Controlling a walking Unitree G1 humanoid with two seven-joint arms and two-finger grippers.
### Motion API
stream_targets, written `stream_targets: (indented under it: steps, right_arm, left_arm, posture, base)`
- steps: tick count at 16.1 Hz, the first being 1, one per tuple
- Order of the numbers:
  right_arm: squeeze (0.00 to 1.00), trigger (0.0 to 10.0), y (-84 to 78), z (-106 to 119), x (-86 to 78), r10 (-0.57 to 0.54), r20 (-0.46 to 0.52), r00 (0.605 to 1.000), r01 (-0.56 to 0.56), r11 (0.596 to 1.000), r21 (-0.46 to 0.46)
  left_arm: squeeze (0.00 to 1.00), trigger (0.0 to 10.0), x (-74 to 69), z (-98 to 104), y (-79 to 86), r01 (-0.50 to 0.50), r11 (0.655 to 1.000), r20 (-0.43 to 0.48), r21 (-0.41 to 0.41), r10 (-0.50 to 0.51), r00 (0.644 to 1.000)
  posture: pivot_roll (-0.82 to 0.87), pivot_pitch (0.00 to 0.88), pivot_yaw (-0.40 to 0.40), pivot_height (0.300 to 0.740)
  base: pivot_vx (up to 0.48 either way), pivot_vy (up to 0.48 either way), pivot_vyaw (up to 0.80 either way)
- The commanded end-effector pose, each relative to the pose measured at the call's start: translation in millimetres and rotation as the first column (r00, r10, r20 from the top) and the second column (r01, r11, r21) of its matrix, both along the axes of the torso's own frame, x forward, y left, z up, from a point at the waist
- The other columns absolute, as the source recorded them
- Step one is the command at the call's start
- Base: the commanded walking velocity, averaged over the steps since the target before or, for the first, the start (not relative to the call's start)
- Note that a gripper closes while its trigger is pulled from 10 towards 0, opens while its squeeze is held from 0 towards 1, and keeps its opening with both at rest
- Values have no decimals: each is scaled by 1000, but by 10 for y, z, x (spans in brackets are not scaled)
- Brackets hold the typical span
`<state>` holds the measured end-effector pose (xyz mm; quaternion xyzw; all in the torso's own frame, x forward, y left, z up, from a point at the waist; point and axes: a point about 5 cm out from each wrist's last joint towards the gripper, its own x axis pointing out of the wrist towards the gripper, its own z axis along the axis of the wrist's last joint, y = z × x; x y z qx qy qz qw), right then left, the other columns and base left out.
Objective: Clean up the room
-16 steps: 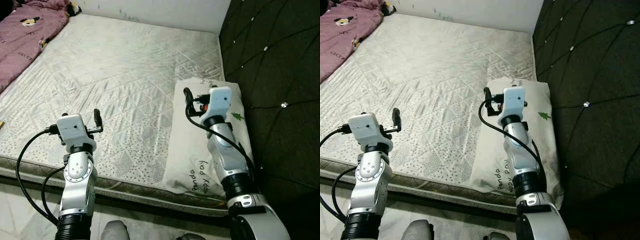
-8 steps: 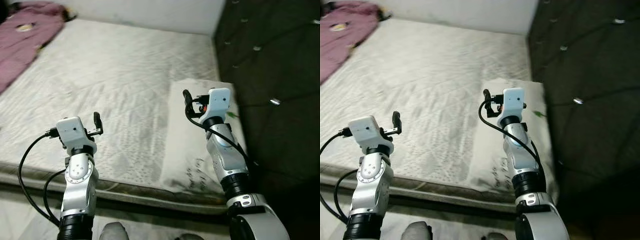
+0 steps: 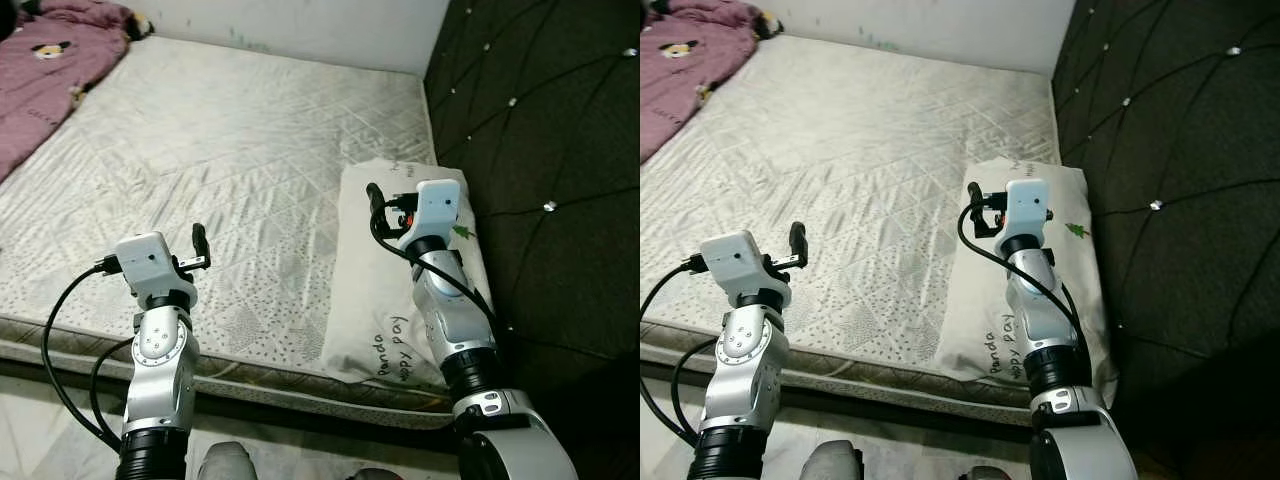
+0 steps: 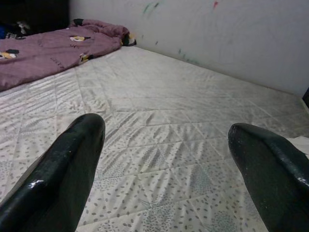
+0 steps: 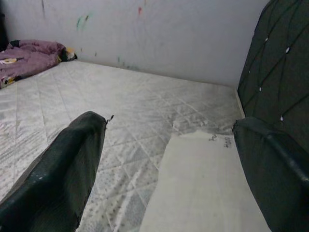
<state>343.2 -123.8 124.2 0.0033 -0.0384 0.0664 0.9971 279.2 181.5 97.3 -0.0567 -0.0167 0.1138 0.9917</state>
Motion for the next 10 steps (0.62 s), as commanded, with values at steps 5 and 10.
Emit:
stream_targets:
  steps: [5, 10]
  right_arm:
    - [0, 10000, -52, -54, -11, -9, -30, 999, 9, 1000, -20]
    - [0, 10000, -57, -73, -14, -8, -36, 999, 7, 999, -35]
  left_arm:
    - [0, 10000, -10, 16, -36, 11, 1000, 4, -12, -11, 1000]
    - [0, 10000, -16, -2, -34, 8, 1000, -5, -11, -8, 1000]
  posture:
    - [-6, 0, -66, 740]
    - [-6, 0, -67, 740]
  base:
    - [0, 111, 0]
    - [0, 373, -570]
